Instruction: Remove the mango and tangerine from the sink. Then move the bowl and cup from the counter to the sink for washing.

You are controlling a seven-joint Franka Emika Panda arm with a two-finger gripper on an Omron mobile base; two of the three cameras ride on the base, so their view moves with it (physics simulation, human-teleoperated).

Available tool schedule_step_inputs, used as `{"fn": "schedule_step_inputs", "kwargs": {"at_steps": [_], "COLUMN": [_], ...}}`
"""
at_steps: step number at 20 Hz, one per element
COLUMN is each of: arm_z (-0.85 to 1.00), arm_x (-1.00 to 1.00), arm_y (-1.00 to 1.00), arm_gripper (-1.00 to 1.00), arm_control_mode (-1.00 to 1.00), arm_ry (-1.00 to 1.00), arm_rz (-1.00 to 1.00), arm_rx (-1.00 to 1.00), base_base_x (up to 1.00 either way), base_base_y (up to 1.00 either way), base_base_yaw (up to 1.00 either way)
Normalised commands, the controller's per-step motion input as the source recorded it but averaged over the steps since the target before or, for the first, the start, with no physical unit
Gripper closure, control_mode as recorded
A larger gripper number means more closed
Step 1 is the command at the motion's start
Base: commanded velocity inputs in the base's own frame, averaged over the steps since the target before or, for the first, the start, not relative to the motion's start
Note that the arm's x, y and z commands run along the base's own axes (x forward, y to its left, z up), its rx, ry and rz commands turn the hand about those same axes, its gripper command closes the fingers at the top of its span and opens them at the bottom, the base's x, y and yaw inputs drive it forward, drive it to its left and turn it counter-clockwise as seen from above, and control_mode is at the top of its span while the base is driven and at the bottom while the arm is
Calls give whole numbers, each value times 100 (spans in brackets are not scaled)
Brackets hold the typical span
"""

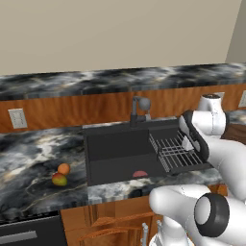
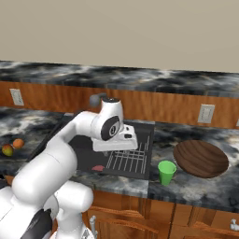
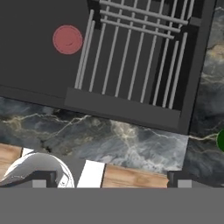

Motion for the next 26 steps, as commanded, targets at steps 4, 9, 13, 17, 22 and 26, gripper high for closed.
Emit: {"fn": "schedule_step_inputs", "kwargs": {"at_steps": [4,9,13,17,22,26], "arm_z": [3,2,0,2,3,5], "arm_x": [-6,-3,-1,0,0,0], "arm_y": [-28,-30,-25,-23,-17,-17], "arm_gripper": [-100,-100,-100,-100,-100,-100], "arm_control_mode": [-100,-100,-100,-100,-100,-100], "arm_ry": [-7,-5,-2,0,0,0], "arm_rz": [-1,-8,-6,-3,-1,0], "arm_rx": [17,28,16,0,0,-2], "base_base_x": [0,0,0,0,0,0], "base_base_y": [0,0,0,0,0,0], "base_base_yaw": [0,0,0,0,0,0]}}
